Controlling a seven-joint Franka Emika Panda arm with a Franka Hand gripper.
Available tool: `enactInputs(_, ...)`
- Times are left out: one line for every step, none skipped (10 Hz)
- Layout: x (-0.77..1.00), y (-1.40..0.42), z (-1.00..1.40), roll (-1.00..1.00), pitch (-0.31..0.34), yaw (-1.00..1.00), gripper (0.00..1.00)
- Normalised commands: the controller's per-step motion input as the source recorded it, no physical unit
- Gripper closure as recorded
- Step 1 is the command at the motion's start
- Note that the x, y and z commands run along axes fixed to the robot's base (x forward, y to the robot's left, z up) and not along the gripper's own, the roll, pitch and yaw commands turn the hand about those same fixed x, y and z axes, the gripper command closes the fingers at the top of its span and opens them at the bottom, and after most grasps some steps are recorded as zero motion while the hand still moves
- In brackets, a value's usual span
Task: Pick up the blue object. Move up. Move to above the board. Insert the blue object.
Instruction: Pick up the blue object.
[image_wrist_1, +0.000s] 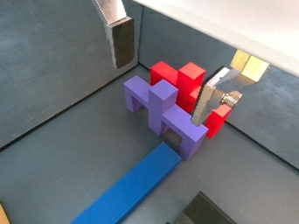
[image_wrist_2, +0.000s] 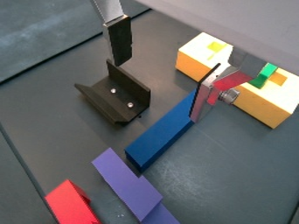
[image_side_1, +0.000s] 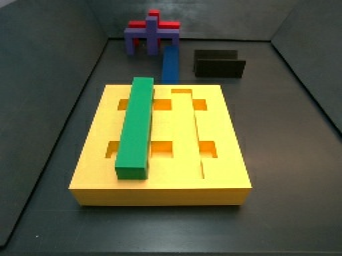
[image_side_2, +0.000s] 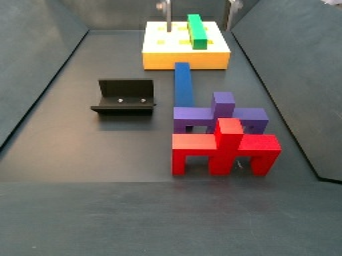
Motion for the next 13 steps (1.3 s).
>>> enactInputs(0.0, 0.0, 0.0, 0.0, 0.0, 0.0, 0.0)
enactInputs(0.0, -0.2, -0.24, -0.07, -0.034, -0.02, 0.0)
enactInputs(0.23, -0.7, -0.61, -0.02, -0.006, -0.03, 0.0)
enactInputs(0.05, -0.69, -0.67, -0.01, -0.057, -0.02, 0.0)
enactInputs(0.0, -0.41, -0.68, -0.05, -0.097, -0.06, 0.0)
enactInputs(-0.08, -0.17, -0.79, -0.06, -0.099, -0.03, 0.0)
enactInputs(-0.21, -0.11, -0.92, -0.03, -0.129, 0.0, 0.0)
enactInputs(-0.06, -0.13, -0.76, -0.12, -0.139, 0.0, 0.0)
enactInputs(0.0, -0.23, -0.77, -0.1, -0.104, 0.0, 0.0)
enactInputs(0.0, -0.26, -0.85, -0.1, -0.077, 0.0, 0.0)
enactInputs(0.0, -0.16, -0.83, -0.13, -0.074, 0.0, 0.0)
enactInputs(0.0, -0.13, -0.75, -0.13, -0.079, 0.0, 0.0)
enactInputs(0.0, -0.12, -0.67, -0.11, -0.06, 0.0, 0.0)
